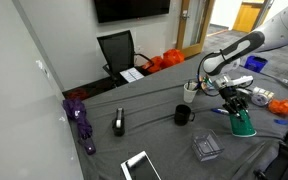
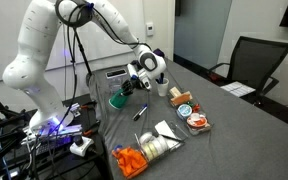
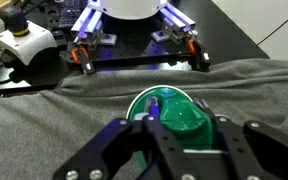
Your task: Turn the green cup over
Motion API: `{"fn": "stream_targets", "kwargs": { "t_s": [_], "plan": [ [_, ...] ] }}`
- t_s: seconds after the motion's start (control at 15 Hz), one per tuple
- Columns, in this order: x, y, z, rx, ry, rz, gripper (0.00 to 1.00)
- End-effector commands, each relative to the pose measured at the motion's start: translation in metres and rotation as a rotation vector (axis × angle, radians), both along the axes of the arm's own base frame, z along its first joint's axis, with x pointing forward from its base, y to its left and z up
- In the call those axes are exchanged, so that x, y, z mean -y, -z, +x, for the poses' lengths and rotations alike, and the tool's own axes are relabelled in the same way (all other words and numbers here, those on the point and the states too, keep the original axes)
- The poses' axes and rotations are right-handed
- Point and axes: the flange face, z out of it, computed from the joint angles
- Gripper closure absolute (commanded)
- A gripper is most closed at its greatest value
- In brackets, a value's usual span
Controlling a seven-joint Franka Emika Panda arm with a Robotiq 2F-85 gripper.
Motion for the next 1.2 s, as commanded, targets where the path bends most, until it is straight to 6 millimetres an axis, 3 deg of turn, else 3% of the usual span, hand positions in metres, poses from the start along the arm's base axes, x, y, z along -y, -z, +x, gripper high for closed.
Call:
{"fn": "stream_targets", "kwargs": {
  "t_s": [0.0, 0.47, 1.13],
  "plan": [
    [0.001, 0.011, 0.005, -0.073, 0.037, -0.010, 0.86],
    [-0.002, 0.032, 0.000, -0.155, 0.062, -0.031, 0.86],
    [-0.006, 0.038, 0.005, -0.152, 0.109, -0.092, 0.86]
  ]
}}
